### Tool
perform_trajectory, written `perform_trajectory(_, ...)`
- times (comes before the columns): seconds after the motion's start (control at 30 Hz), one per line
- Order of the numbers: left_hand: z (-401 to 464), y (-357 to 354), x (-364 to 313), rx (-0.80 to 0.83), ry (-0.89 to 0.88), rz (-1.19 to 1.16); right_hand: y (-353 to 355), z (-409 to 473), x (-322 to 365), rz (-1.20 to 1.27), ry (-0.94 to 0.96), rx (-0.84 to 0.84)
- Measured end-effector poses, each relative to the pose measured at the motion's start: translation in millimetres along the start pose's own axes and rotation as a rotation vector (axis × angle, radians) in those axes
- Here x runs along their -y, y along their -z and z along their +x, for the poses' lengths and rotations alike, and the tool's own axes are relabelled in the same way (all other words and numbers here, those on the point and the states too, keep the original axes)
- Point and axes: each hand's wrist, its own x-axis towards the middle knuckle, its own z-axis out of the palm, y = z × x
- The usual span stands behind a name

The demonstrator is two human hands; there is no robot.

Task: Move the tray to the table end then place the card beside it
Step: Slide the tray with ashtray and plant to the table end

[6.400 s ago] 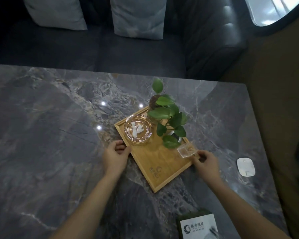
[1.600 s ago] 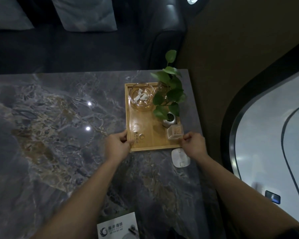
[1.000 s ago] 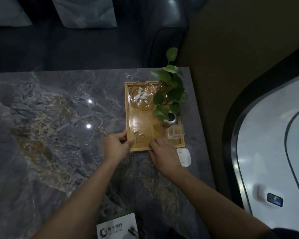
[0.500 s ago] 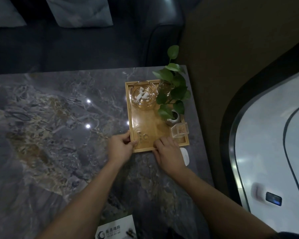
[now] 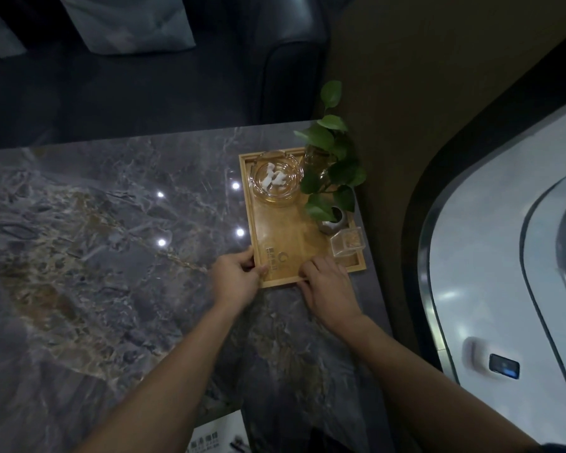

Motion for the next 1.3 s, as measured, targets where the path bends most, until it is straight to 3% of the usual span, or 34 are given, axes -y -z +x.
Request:
perform_trajectory(0.47, 3.6, -21.3, -10.2, 0.095, -0.036, 0.004, 7.0, -3.5, -22.5, -0.006, -0.076, 0.007)
perform_trajectory(1.3, -14.5, -13.8, -18.7, 0.1, -0.095, -0.004, 13.2, -26.6, -18.0, 0.066, -0.122, -0.035)
